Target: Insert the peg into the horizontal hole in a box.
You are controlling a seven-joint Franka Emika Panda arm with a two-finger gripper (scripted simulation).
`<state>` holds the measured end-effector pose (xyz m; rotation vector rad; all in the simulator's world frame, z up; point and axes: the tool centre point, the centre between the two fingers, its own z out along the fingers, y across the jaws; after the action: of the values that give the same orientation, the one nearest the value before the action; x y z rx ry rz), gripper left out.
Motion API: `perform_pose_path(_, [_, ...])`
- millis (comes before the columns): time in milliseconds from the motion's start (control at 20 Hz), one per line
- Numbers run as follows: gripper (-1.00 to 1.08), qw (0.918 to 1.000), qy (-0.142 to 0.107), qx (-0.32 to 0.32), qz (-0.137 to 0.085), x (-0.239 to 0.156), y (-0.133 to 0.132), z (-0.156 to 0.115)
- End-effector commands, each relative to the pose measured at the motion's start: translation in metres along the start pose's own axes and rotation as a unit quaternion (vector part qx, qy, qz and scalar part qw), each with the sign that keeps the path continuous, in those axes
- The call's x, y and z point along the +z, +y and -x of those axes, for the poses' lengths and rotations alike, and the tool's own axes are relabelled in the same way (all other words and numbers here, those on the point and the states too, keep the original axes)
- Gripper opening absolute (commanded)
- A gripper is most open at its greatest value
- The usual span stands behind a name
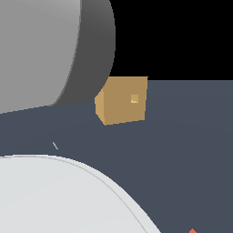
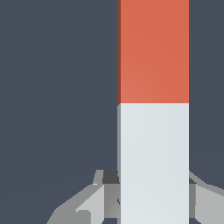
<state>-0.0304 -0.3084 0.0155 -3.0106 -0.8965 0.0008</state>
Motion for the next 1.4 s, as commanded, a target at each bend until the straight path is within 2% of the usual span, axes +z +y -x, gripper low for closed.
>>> perform_pose_path(0, [-1.00,1.0000,0.000,-0.001,0.000,0.000,0.000,0.000])
perform_pose_path(400, [-1.00,0.9995,0.000,-0.032,0.000,-0.005,0.002,-0.021])
perform_pose_path(800, [-1.00,0.9933,-0.001,-0.116,0.001,-0.017,0.000,-0.078])
perform_pose_path(1050, [-1.00,0.9805,-0.001,-0.196,0.001,-0.029,-0.011,-0.131])
perform_pose_path(1350, [-1.00,0.9545,-0.001,-0.298,0.001,-0.044,-0.037,-0.196])
